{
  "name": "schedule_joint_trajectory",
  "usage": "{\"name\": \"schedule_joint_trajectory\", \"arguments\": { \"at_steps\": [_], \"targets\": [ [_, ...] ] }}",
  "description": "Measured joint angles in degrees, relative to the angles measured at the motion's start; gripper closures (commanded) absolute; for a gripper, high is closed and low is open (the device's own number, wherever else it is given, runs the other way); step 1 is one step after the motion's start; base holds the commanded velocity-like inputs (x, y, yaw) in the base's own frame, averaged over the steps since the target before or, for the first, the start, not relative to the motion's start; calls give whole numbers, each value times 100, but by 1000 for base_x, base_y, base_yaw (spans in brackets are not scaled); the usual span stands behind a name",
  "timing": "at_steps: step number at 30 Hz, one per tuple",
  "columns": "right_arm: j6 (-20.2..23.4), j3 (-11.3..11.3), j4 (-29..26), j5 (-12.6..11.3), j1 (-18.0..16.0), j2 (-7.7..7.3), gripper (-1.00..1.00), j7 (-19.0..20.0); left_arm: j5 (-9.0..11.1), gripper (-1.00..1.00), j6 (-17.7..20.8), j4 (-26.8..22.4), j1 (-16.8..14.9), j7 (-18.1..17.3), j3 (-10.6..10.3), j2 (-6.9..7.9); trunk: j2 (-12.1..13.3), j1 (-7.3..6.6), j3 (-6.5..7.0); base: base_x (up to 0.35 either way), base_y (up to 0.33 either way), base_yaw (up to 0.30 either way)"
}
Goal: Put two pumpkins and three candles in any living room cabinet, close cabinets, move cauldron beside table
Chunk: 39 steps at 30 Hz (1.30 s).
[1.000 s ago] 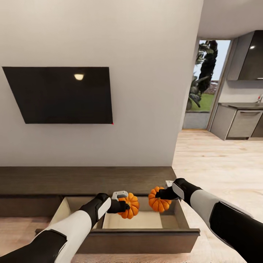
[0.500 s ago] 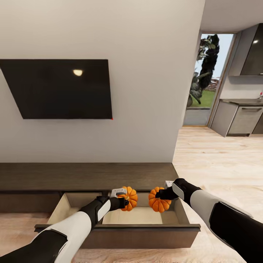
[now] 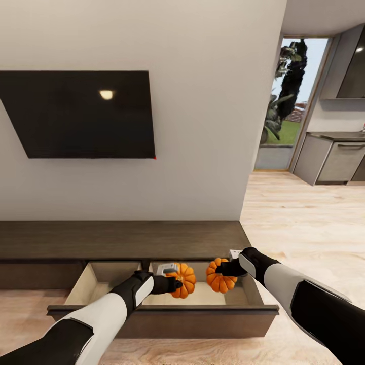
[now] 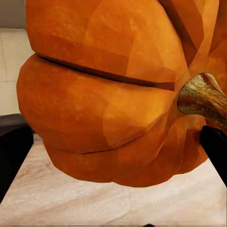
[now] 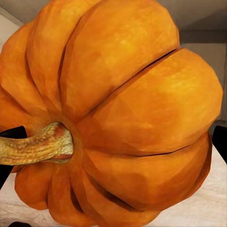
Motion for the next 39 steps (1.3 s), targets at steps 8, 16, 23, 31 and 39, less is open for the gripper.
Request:
{"name": "schedule_joint_trajectory", "arguments": {
  "at_steps": [8, 16, 23, 31, 39],
  "targets": [
    [0, -3, 0, -2, 0, 1, 100, -4, 0, 100, 54, -20, -1, 8, 6, 0, 0, 0, -74, 0, 0, 0],
    [65, -11, 0, -5, 0, -7, 100, -5, -5, 100, -134, -14, -1, 76, 9, 0, -1, -3, -91, 126, 0, 0],
    [79, -10, 6, -2, 0, -13, 100, -5, -5, 100, -177, -12, -1, 83, 7, 0, -1, -2, -92, 235, 0, 0],
    [86, -21, 214, 2, 0, -16, 100, -6, -5, 100, -179, -11, -1, 88, 6, 0, 0, 0, -116, 14, 0, 0],
    [90, -22, 307, -5, 0, -11, 100, -8, -5, 100, -179, -15, -1, 88, 5, 0, 0, 0, -188, 0, 0, 0]
  ]
}}
